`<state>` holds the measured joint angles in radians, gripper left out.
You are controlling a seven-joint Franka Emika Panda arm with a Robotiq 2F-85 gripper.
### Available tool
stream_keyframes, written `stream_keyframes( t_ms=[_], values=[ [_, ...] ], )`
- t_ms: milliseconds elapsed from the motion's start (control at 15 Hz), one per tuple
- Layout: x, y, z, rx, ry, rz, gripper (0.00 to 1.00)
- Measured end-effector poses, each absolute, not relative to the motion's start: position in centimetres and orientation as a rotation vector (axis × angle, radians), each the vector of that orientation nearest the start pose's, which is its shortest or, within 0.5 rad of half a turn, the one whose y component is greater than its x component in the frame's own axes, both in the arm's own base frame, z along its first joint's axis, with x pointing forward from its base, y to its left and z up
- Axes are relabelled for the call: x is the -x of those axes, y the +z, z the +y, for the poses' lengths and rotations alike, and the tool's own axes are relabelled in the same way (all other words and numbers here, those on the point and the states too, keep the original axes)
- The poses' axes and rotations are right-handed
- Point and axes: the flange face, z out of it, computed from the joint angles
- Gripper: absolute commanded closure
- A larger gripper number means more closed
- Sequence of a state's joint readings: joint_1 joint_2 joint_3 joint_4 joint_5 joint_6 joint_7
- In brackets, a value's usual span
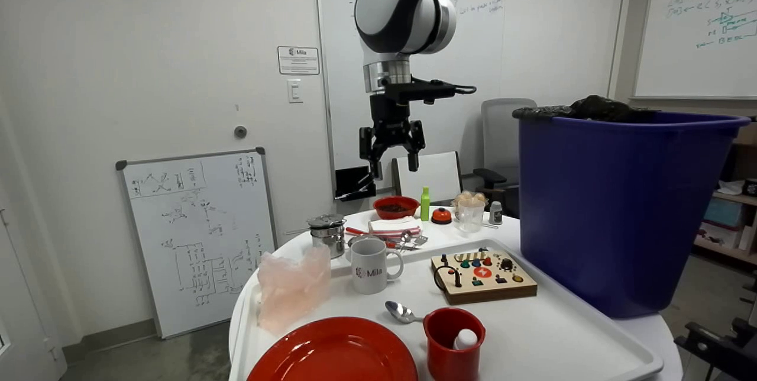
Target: Move the white mug closer to the spoon
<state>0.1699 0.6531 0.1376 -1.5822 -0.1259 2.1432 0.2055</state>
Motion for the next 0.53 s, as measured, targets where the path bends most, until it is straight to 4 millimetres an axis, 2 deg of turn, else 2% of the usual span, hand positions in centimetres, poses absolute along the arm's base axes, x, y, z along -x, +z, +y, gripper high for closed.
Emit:
stream_keyframes(
  t_ms=[533],
  values=[
    [-69.7, 16.3, 20.7, 3.16, 0.098, -0.246, 0.0]
  ],
)
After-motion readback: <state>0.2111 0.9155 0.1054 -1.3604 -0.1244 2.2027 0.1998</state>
